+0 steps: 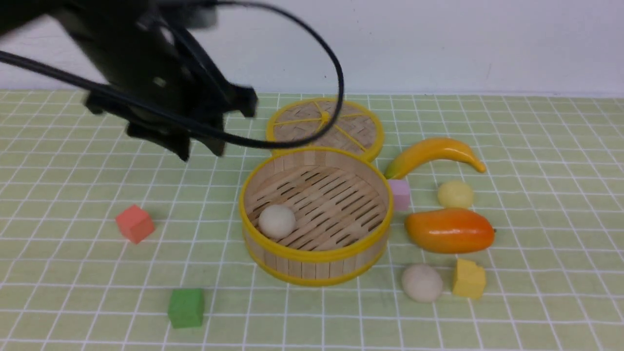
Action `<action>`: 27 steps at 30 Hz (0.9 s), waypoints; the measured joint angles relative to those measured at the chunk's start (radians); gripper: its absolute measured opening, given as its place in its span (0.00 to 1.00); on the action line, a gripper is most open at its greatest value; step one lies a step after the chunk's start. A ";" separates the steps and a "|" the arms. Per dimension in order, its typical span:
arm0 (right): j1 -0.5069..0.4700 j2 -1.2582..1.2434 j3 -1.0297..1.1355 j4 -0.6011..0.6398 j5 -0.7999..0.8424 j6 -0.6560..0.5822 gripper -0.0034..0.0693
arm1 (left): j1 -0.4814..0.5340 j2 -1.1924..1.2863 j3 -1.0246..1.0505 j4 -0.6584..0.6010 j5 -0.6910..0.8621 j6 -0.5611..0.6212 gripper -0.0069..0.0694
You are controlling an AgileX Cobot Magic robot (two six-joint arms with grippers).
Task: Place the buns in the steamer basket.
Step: Use the right arm to grab a steamed stuffed bun
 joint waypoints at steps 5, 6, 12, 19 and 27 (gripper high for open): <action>0.059 0.212 -0.051 0.140 0.072 -0.243 0.38 | 0.000 -0.164 -0.001 0.000 0.042 0.000 0.27; 0.076 0.248 -0.051 0.156 0.072 -0.285 0.38 | 0.000 -0.198 -0.001 0.000 0.042 0.000 0.23; 0.142 0.439 -0.053 0.233 0.017 -0.442 0.38 | 0.000 -0.395 0.087 0.008 0.042 -0.004 0.08; 0.148 0.677 -0.148 0.263 0.056 -0.454 0.38 | 0.000 -0.666 0.372 0.010 0.002 -0.055 0.07; 0.148 0.958 -0.389 0.253 0.050 -0.456 0.38 | 0.000 -0.968 0.704 0.012 -0.115 -0.075 0.07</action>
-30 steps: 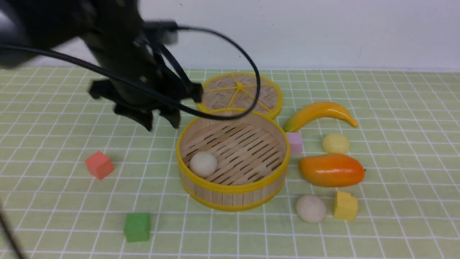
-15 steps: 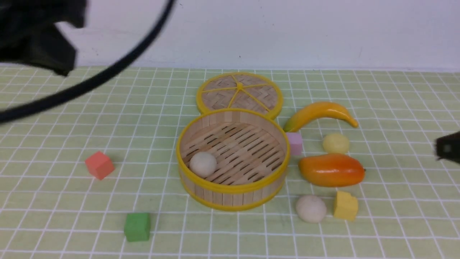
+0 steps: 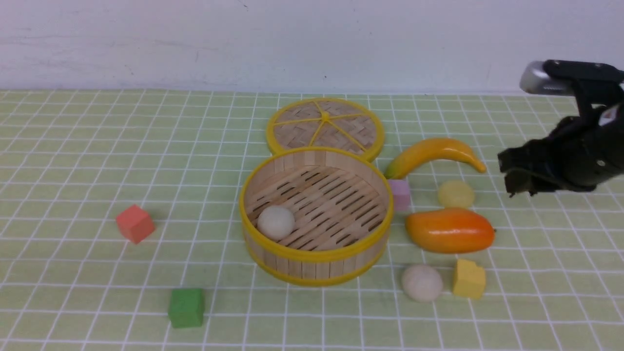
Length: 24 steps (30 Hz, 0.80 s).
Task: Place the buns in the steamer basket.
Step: Use the right arm to grab a steamed stuffed bun
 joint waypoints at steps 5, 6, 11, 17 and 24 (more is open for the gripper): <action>0.000 0.199 -0.167 -0.035 -0.008 0.000 0.38 | 0.000 -0.159 0.176 -0.073 -0.102 -0.004 0.07; 0.000 0.237 -0.198 -0.050 -0.009 0.000 0.38 | 0.000 -0.181 0.201 -0.097 -0.136 -0.004 0.07; 0.000 0.389 -0.318 -0.098 -0.002 0.000 0.41 | 0.000 -0.213 0.253 -0.144 -0.284 -0.004 0.07; 0.000 0.529 -0.417 -0.105 -0.003 0.000 0.42 | 0.000 -0.213 0.259 -0.141 -0.333 -0.004 0.07; 0.000 0.578 -0.436 -0.133 -0.049 0.020 0.42 | 0.000 -0.213 0.259 -0.138 -0.327 -0.004 0.08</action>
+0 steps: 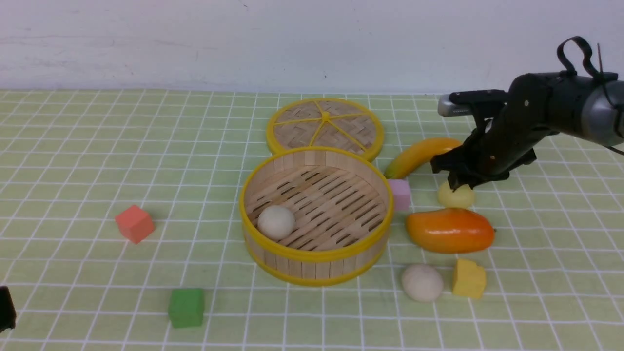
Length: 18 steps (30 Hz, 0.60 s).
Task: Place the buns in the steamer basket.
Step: Use the right arm to grab a steamed stuffed bun
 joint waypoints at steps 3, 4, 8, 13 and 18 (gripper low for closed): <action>0.000 0.006 -0.002 -0.005 -0.011 0.005 0.42 | 0.000 0.000 0.000 0.000 0.002 0.000 0.08; 0.000 0.010 -0.003 -0.006 -0.013 0.007 0.41 | 0.000 0.000 0.000 0.000 0.002 0.000 0.08; 0.000 0.027 -0.003 -0.006 -0.012 0.014 0.33 | 0.000 0.000 0.000 0.002 0.002 0.000 0.08; 0.000 0.028 -0.006 -0.006 0.012 0.022 0.08 | 0.000 0.000 0.000 0.004 0.012 0.000 0.09; 0.000 0.016 -0.017 -0.006 0.067 0.022 0.05 | 0.000 0.000 0.000 0.005 0.043 0.000 0.09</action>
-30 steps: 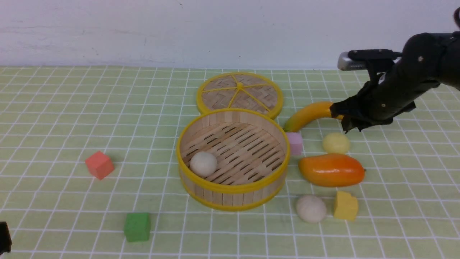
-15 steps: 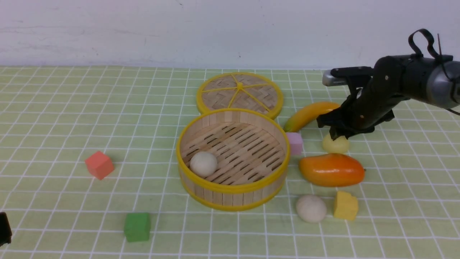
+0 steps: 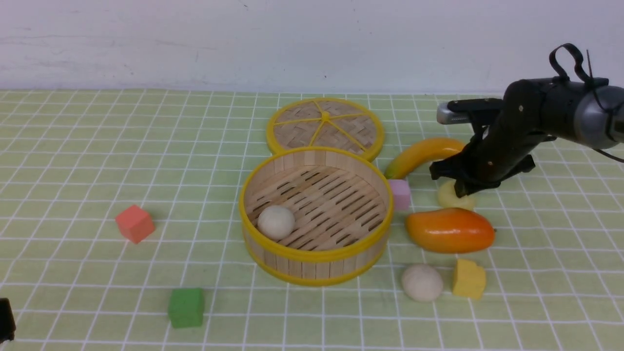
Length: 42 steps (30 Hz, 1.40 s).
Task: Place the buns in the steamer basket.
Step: Use the right arm to grab a steamed stuffed bun, then use the right arm to put the steamed stuffed bun into the steamer, then use the right arm to grab a steamed stuffed bun
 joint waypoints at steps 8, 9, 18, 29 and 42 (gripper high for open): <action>0.015 -0.104 -0.047 0.137 0.065 -0.056 0.05 | 0.000 0.000 0.001 0.033 0.007 0.000 0.10; 0.027 -0.122 -0.049 0.171 0.069 -0.082 0.05 | 0.000 0.000 0.002 0.043 0.008 0.000 0.10; 0.198 -0.107 -0.055 0.372 0.057 -0.217 0.05 | 0.000 0.000 0.002 0.061 0.029 0.000 0.11; 0.219 -0.005 -0.055 0.361 -0.006 -0.219 0.08 | 0.000 0.000 0.003 0.071 0.094 0.000 0.13; 0.219 -0.124 -0.055 0.237 0.149 -0.172 0.60 | 0.000 0.000 0.003 0.071 0.112 0.000 0.14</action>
